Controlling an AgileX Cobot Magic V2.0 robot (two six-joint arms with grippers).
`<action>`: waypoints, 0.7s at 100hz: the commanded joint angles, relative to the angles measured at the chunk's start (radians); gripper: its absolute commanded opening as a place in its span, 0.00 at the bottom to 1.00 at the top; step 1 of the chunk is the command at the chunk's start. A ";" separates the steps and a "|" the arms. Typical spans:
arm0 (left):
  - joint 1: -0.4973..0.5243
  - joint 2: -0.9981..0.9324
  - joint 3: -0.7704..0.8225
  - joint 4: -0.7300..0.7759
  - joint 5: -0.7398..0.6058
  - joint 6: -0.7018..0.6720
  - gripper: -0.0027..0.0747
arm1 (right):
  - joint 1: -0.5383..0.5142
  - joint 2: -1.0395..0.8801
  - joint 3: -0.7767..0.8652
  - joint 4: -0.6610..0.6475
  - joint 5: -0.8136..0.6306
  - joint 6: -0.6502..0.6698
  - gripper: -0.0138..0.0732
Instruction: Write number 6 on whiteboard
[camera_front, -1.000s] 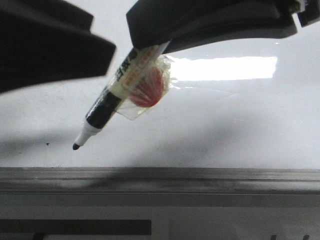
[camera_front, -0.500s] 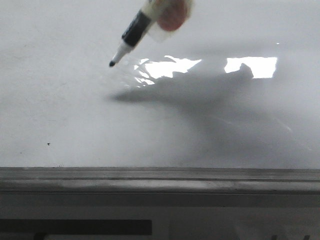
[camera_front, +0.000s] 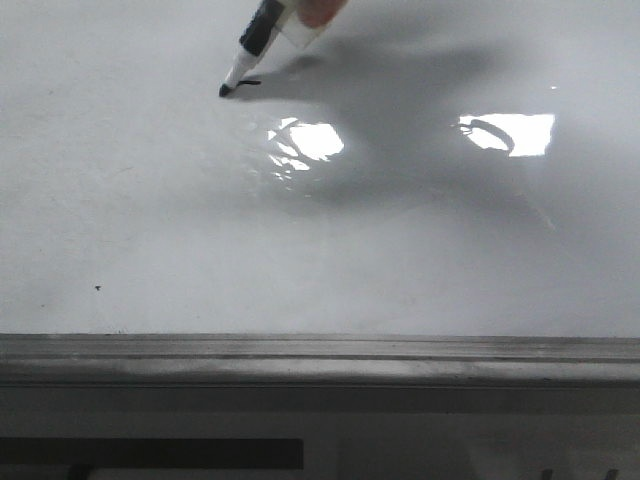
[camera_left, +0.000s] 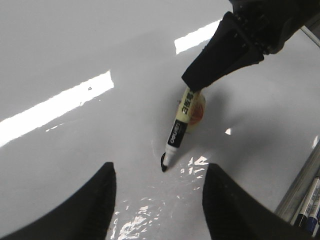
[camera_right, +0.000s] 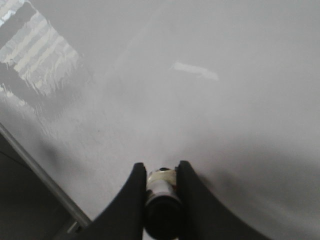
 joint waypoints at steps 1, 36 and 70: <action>0.004 0.009 -0.034 -0.011 -0.062 -0.003 0.51 | 0.003 0.034 -0.021 -0.021 0.022 -0.020 0.08; 0.004 0.009 -0.034 -0.011 -0.029 -0.003 0.51 | 0.025 -0.001 0.040 -0.074 0.067 -0.020 0.09; 0.004 0.009 -0.034 -0.011 -0.029 -0.003 0.51 | 0.059 0.078 -0.073 -0.087 0.066 -0.030 0.09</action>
